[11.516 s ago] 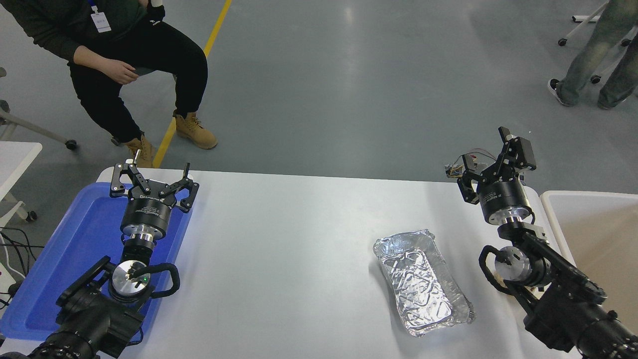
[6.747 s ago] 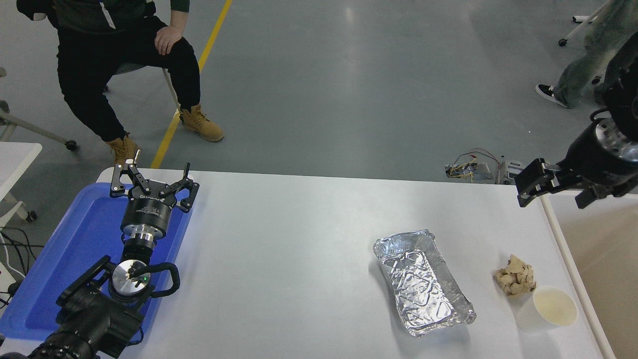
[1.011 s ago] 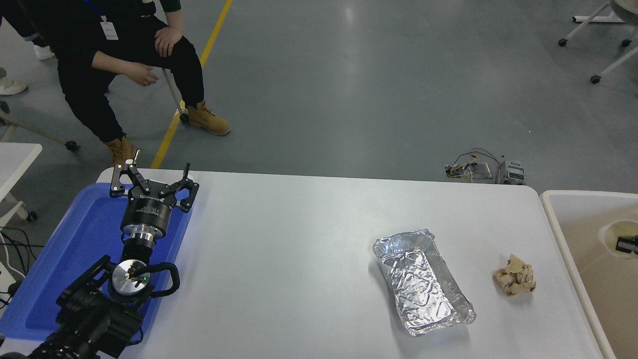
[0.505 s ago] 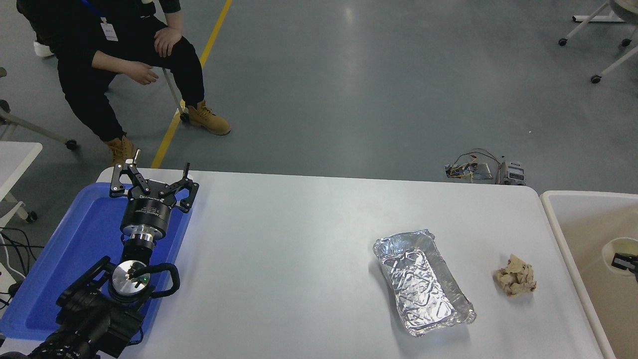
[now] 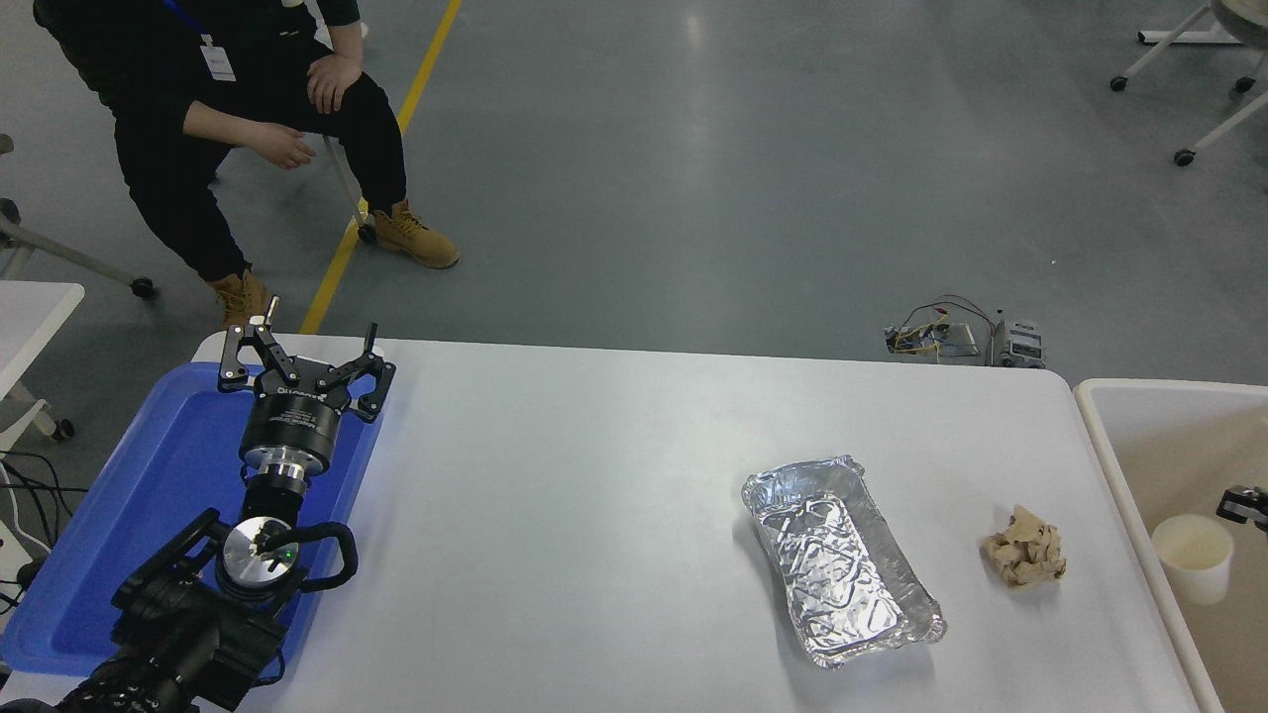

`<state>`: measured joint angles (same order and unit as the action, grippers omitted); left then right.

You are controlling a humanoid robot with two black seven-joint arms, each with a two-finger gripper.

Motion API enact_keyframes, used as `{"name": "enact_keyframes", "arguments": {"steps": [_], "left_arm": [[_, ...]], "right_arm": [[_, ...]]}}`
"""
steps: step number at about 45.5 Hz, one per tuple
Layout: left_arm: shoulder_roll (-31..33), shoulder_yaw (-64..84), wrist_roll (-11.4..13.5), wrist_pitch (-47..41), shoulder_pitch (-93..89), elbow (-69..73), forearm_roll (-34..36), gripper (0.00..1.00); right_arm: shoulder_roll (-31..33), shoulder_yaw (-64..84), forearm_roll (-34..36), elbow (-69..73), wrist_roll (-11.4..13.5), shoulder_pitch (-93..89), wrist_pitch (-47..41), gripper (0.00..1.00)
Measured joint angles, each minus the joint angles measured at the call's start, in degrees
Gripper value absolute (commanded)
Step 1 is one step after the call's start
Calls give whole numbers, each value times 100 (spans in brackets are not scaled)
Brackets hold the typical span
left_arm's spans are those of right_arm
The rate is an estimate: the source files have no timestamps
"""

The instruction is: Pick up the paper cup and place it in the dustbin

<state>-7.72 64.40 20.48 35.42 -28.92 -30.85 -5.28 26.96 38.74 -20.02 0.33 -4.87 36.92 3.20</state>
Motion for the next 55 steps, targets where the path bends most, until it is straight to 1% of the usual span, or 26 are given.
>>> {"name": "enact_keyframes", "arguments": {"steps": [6, 13, 21, 32, 44, 55], "left_arm": [[1, -3, 0, 0, 0, 0, 1, 100], [3, -5, 0, 0, 0, 0, 1, 100], [5, -6, -1, 0, 0, 0, 0, 100], [5, -7, -7, 0, 0, 0, 1, 100], [5, -7, -6, 0, 0, 0, 1, 100], [3, -7, -3, 0, 0, 0, 1, 100]], "right_arm": [[160, 31, -28, 162, 2, 422, -44, 100], [435, 177, -64, 697, 3, 1223, -98, 100], [657, 790, -36, 1612, 3, 2418, -151, 100], [751, 1534, -11, 2974, 2, 3957, -265, 100], [816, 1770, 14, 4034, 13, 5297, -1041, 100], [947, 2042, 28, 5231, 25, 6703, -2314, 100]]}}
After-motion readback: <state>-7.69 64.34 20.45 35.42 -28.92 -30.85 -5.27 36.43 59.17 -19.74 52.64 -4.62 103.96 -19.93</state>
